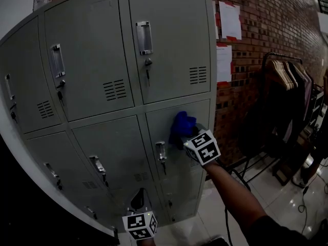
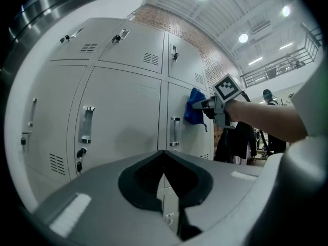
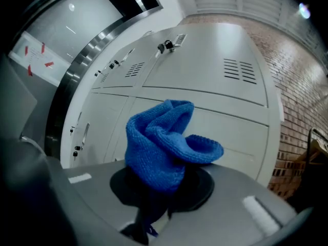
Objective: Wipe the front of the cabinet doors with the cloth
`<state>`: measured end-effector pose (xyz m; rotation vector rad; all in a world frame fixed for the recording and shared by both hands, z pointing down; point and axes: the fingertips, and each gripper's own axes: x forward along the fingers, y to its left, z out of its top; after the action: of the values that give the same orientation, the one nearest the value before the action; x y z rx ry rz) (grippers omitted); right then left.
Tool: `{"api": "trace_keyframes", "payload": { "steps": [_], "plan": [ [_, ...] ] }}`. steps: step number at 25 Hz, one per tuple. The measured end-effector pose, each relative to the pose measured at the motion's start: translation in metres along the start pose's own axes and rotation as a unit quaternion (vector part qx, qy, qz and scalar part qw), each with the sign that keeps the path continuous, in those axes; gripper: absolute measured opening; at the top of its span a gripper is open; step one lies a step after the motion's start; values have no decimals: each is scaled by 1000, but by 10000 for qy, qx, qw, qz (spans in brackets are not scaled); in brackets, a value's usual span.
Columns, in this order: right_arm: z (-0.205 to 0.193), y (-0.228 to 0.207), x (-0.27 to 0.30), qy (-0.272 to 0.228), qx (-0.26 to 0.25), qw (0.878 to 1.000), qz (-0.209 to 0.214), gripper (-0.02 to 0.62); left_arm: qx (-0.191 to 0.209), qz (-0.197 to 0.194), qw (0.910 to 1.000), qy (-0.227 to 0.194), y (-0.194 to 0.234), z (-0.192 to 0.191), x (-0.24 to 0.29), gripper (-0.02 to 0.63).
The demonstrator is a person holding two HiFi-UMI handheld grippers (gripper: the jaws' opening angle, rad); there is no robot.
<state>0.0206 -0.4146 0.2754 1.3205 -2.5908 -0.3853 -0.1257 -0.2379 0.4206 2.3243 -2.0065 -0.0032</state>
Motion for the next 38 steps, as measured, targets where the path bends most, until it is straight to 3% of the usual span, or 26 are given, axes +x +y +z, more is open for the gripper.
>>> {"api": "trace_keyframes", "payload": {
  "steps": [9, 14, 20, 27, 32, 38],
  "plan": [
    [-35, -92, -34, 175, 346, 9969, -690, 69, 70, -56, 9999, 65, -7, -4, 4, 14],
    [-48, -115, -43, 215, 425, 9947, -911, 69, 59, -74, 9999, 143, -7, -11, 6, 14],
    [-48, -108, -49, 217, 256, 9939, -1050, 71, 84, -97, 9998, 132, -6, -10, 4, 14],
    [-91, -107, -53, 502, 271, 9905, -1249, 74, 67, -45, 9999, 134, 2, -10, -1, 14],
    [-96, -105, -49, 563, 184, 9881, -1420, 74, 19, 30, 9999, 155, 9, -12, -1, 14],
    [-82, -52, -25, 503, 118, 9952, -835, 74, 21, 14, 9999, 138, 8, -12, 2, 14]
  ]
}}
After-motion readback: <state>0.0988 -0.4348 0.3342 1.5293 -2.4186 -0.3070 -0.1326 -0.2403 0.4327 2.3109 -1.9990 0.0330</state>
